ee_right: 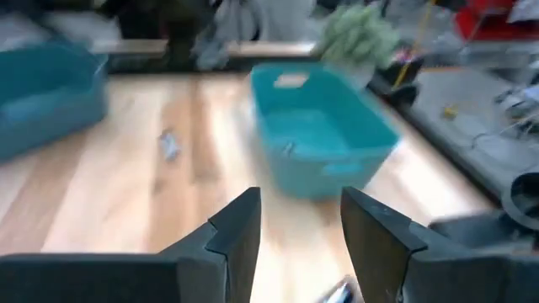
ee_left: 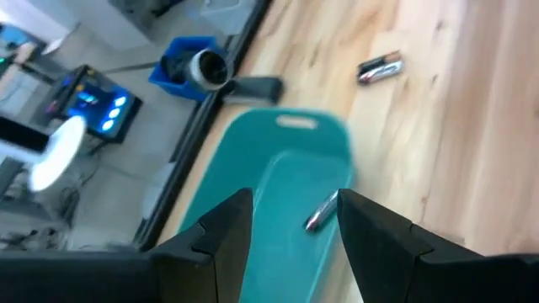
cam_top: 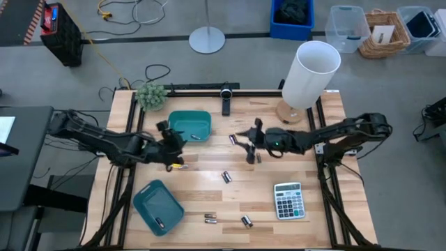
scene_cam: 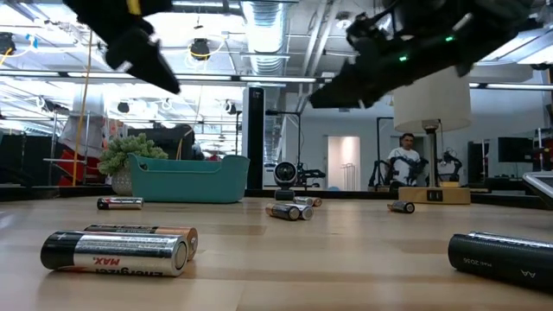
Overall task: Sort batteries
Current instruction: Put the black battery into the blue bin
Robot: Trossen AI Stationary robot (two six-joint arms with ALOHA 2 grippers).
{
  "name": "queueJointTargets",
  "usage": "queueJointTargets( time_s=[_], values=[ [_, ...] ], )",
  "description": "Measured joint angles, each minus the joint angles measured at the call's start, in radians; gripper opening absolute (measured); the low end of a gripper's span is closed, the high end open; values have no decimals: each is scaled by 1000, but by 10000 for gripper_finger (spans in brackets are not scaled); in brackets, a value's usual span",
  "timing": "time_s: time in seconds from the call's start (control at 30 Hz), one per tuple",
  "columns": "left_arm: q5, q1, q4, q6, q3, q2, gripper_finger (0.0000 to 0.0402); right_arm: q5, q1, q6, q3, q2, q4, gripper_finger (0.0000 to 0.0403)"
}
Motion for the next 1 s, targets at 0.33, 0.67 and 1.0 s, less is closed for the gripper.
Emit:
queueJointTargets(
  time_s=[0.33, 0.67, 1.0],
  values=[
    [329, 135, 441, 285, 0, 215, 169, 37, 96, 143, -2, -76, -333, 179],
    [481, 163, 734, 403, 34, 441, 169, 238, 164, 49, -2, -236, -372, 179],
    [667, 255, 906, 355, 216, 724, 169, 420, 209, -77, -2, -435, -471, 179]
  ],
)
